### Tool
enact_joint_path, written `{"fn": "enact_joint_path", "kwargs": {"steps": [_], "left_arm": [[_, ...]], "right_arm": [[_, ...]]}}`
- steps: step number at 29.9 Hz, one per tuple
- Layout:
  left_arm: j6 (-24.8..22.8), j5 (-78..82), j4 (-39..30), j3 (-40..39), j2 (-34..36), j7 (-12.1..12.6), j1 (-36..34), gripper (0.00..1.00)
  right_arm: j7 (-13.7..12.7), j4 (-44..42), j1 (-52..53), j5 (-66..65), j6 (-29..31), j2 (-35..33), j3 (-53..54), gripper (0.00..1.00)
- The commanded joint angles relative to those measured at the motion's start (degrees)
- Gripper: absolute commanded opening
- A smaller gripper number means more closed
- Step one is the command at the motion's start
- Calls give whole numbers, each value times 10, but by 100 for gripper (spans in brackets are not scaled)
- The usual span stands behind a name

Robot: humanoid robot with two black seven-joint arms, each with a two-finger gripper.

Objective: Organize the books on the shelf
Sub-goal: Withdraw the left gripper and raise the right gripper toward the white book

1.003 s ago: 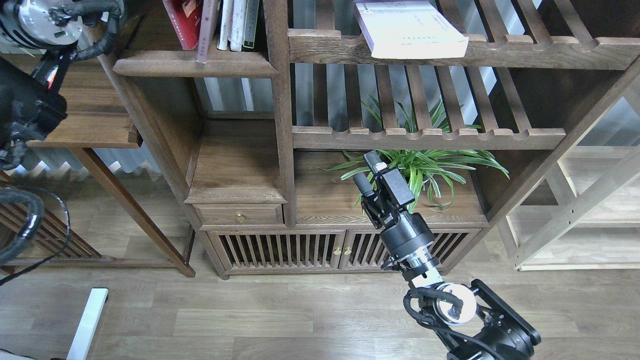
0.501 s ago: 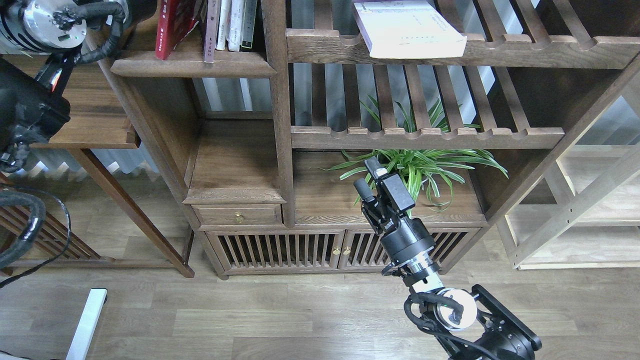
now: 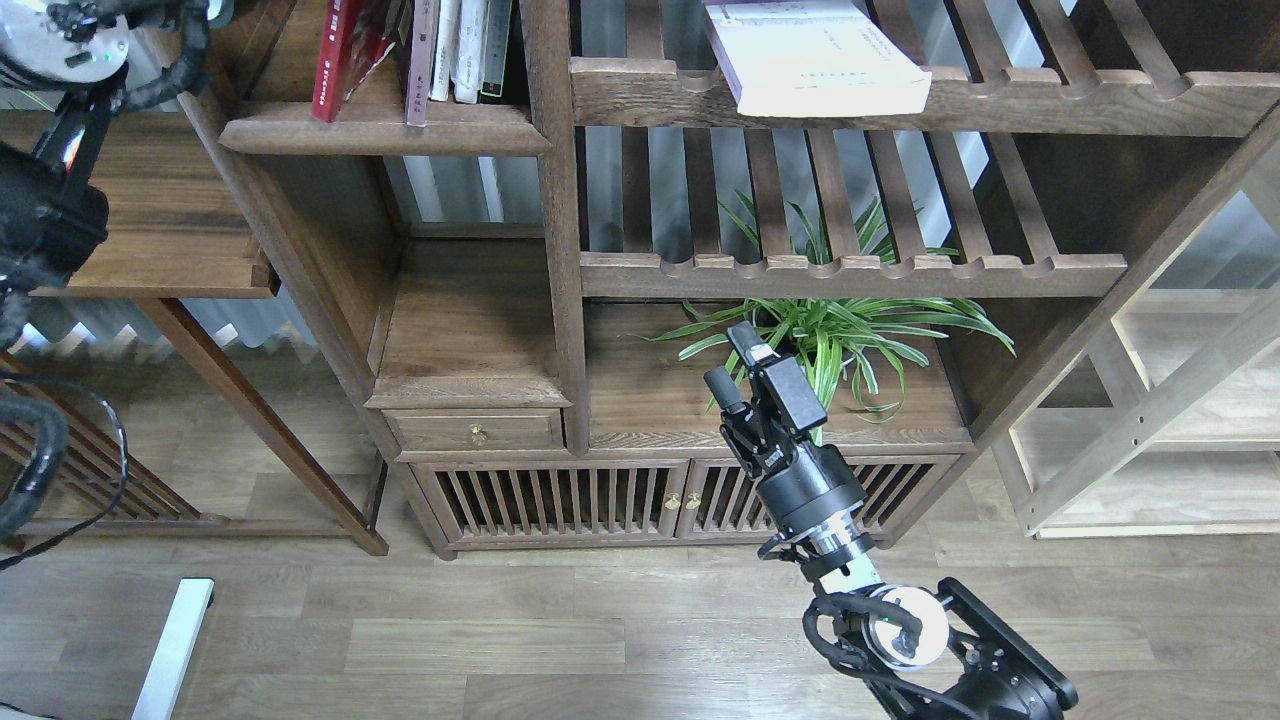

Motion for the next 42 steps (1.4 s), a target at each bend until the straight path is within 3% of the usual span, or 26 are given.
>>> {"fn": "enact_joint_path", "kwargs": {"steps": [1, 9, 18, 27, 37, 40, 42], "left_arm": [[2, 0, -59, -22, 14, 0, 42, 83], [2, 0, -174, -95, 39, 0, 136, 83], [-5, -7, -248, -146, 36, 0, 208, 85], [-21, -129, -333, -168, 30, 0, 311, 84], [-157, -173, -332, -170, -28, 0, 446, 86], [-247, -191, -315, -167, -76, 0, 490, 87], [-264, -190, -295, -164, -101, 0, 510, 87]], "right_arm": [[3, 20, 0, 1, -38, 2, 3, 99], [-4, 27, 7, 2, 7, -4, -7, 99], [-4, 31, 36, 2, 7, 1, -6, 99], [-5, 47, 75, 1, -29, 1, -3, 99], [-4, 47, 92, 1, -34, -33, 22, 99], [-4, 47, 95, 1, -35, -53, 40, 99], [-4, 47, 101, 1, -36, -60, 50, 99]]}}
